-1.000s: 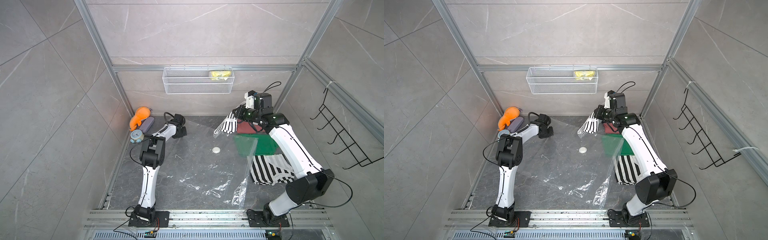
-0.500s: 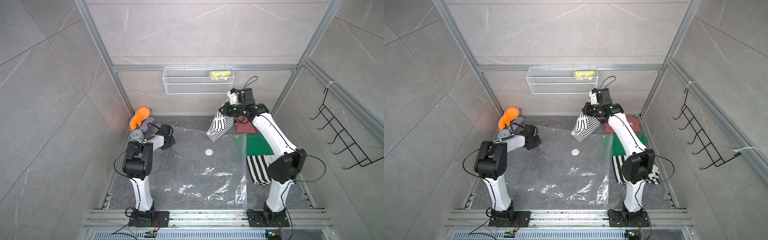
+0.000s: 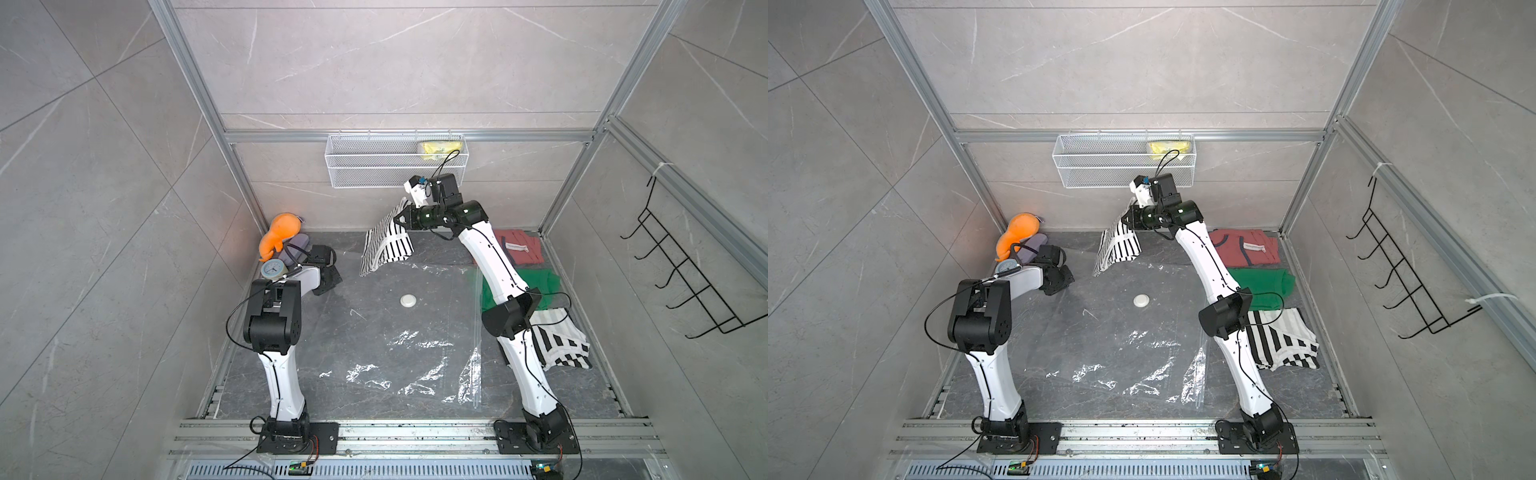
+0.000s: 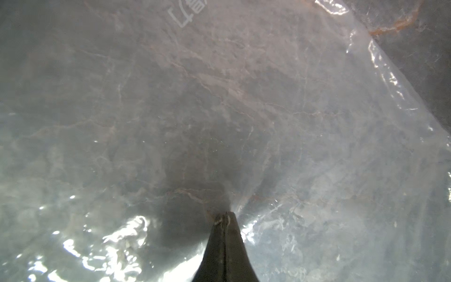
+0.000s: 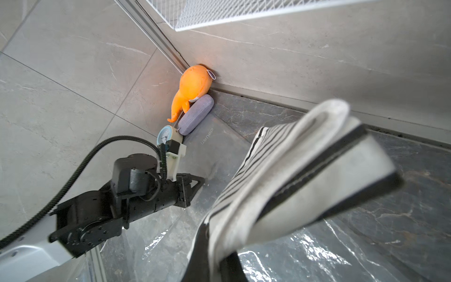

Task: Take the tank top out of the vacuum bag
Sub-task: Place the tank top in the vacuum bag.

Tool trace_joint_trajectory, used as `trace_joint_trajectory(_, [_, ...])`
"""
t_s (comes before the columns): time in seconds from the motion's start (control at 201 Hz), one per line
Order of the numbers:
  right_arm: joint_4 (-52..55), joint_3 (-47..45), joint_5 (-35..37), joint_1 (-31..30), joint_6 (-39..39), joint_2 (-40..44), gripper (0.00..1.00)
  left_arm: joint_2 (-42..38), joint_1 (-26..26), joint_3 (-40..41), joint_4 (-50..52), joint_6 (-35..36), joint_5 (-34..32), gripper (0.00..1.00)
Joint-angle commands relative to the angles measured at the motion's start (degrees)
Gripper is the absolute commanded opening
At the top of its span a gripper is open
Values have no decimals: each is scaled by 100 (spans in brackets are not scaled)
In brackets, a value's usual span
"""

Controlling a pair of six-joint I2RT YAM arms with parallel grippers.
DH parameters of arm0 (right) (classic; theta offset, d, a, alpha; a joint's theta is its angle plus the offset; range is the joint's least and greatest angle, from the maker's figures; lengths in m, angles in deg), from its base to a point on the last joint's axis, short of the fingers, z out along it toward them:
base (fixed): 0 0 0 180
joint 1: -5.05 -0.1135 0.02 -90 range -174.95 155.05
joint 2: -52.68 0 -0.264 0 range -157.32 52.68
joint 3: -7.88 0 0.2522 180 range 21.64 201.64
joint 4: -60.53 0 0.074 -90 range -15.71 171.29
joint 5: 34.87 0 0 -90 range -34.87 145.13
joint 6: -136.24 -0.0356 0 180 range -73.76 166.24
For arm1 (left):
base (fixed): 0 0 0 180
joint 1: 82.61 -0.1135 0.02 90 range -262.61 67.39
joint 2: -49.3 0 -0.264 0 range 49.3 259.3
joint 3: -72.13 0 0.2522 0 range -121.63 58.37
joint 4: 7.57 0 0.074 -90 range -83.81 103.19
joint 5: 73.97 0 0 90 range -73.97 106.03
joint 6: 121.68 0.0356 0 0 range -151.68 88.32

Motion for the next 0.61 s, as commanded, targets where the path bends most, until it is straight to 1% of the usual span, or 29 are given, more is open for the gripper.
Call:
trace_joint_trajectory(0.0, [280, -57, 442, 184, 422, -360, 0, -410, 17, 298, -67, 0, 252, 0])
trace_joint_trajectory(0.02, [303, -116, 489, 240, 406, -532, 0, -453, 14, 335, -74, -9, 265, 0])
trace_joint_trajectory(0.095, [503, -193, 600, 454, 359, -727, 0, -612, 14, 495, -82, 8, 296, 0])
trace_joint_trajectory(0.309, [1307, 49, 1805, 723, 989, -1248, 0, -863, 16, 793, -105, 87, 158, 0])
trace_joint_trajectory(0.458, [1205, -154, 2780, 763, 1415, -1287, 0, -730, 11, 751, -47, 123, 142, 0])
trace_joint_trajectory(0.532, [1169, -89, 3196, 764, 1668, -1390, 0, -646, 12, 726, -47, 118, 201, 0])
trace_joint_trajectory(0.602, [1115, -61, 3735, 765, 1796, -1482, 0, -634, 17, 733, -52, 114, 220, 0])
